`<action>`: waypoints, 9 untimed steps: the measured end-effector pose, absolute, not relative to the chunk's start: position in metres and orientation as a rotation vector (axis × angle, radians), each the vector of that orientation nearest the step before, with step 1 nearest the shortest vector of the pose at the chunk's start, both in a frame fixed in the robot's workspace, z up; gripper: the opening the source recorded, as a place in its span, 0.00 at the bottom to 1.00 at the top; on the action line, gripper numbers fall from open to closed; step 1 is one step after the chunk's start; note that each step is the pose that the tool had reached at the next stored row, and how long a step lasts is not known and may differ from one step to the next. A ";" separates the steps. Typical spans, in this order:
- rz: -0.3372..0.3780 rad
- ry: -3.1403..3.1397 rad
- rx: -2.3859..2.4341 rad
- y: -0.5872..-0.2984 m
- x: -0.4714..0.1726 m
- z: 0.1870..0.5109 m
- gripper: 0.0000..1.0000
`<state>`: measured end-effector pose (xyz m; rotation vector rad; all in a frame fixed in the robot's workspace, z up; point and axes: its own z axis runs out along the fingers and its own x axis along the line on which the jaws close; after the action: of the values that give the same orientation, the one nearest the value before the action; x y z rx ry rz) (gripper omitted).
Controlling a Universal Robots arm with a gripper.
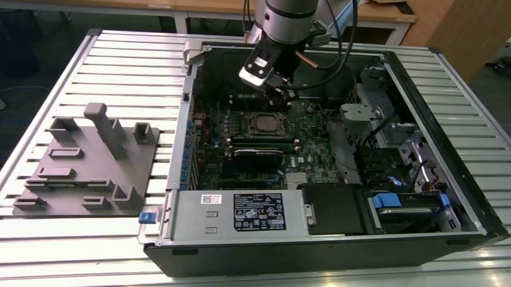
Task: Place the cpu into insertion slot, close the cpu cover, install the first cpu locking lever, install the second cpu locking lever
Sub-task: 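Install the first cpu locking lever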
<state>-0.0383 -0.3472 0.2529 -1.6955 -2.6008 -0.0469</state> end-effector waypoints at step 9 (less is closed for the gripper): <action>-0.047 -2.613 -1.677 -0.347 -0.038 0.253 0.11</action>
<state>-0.0383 -0.3472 0.2528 -1.6766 -2.6127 -0.0465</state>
